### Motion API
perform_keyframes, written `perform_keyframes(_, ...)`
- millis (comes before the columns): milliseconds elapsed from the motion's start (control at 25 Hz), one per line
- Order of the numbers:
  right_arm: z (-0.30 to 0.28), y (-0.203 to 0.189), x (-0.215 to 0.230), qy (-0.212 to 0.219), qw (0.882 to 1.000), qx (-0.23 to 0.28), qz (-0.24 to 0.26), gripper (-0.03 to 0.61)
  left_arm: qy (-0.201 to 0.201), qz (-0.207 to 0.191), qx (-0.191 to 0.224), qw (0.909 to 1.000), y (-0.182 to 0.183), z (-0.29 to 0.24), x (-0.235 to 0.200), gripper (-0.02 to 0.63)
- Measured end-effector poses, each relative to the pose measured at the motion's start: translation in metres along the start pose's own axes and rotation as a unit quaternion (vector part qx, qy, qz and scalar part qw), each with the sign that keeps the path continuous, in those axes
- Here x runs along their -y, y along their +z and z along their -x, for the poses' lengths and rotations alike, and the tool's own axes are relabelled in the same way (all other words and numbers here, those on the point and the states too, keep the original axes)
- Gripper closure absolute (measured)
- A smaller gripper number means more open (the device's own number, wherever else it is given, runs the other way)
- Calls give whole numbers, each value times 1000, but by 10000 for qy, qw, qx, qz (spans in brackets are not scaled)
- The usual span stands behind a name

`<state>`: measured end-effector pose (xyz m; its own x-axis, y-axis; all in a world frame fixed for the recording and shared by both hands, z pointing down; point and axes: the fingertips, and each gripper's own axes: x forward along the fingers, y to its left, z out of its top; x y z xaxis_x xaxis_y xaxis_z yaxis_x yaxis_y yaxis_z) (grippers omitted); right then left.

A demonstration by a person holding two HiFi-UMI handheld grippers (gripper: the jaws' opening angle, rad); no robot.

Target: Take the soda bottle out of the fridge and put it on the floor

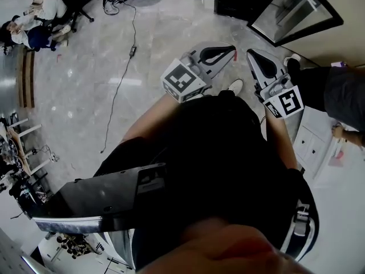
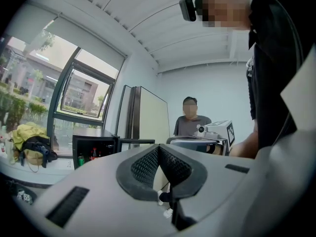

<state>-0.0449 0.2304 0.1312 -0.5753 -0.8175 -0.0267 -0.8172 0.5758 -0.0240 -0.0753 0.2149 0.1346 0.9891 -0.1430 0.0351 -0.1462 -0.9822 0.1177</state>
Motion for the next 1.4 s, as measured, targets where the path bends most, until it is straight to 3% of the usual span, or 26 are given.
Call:
perform_keyframes(440, 27, -7, 101, 414, 9991, -49, 54, 566, 367, -53, -114, 9992, 3, -109, -20, 609)
perform_keyframes(760, 33, -13, 148, 636, 9979, 5, -124, 566, 654, -78, -191, 9976, -1, -152, -35, 609)
perform_keyframes(1120, 10, -18, 186, 566, 9981, -86, -207, 566, 661, 100, -297, 9973, -2, -174, -68, 609)
perform_keyframes(1400, -35, -37, 219, 267, 9991, -255, -206, 566, 518, 227, -208, 9982, -10, -180, -130, 609)
